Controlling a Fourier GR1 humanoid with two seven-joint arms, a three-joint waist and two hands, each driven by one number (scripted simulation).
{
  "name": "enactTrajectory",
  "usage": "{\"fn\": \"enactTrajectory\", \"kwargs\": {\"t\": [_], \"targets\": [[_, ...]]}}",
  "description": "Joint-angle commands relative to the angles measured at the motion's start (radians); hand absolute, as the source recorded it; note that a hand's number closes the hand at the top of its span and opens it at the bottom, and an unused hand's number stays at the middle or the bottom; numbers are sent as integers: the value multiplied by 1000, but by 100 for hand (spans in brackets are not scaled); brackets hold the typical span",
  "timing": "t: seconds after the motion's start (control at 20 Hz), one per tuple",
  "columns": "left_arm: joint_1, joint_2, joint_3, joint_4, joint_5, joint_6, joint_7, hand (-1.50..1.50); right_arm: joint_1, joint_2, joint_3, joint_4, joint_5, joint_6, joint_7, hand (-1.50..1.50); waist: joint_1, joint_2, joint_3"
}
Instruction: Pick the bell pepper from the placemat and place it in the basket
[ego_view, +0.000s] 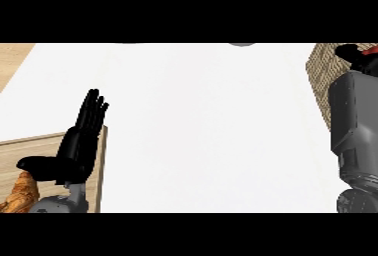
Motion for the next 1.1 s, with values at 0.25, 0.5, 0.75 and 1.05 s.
{"fn": "enactTrajectory", "kwargs": {"t": [0.25, 0.5, 0.75, 1.05], "targets": [[20, 4, 19, 7, 20, -34, -24, 0, 59, 69, -58, 24, 23, -139, 188, -150, -4, 13, 16], [13, -5, 15, -7, -2, -9, -1, 0, 61, 48, -47, 14, 65, -247, 150, -150, 0, 15, 17], [17, -34, -5, 22, -29, 3, -28, 0, 49, 55, -14, -63, 184, -247, 169, -150, -11, 11, 15], [44, -3, 18, -13, -18, -19, -23, 0, 29, 117, -18, -199, 342, -142, 263, -150, -12, 6, 15]]}}
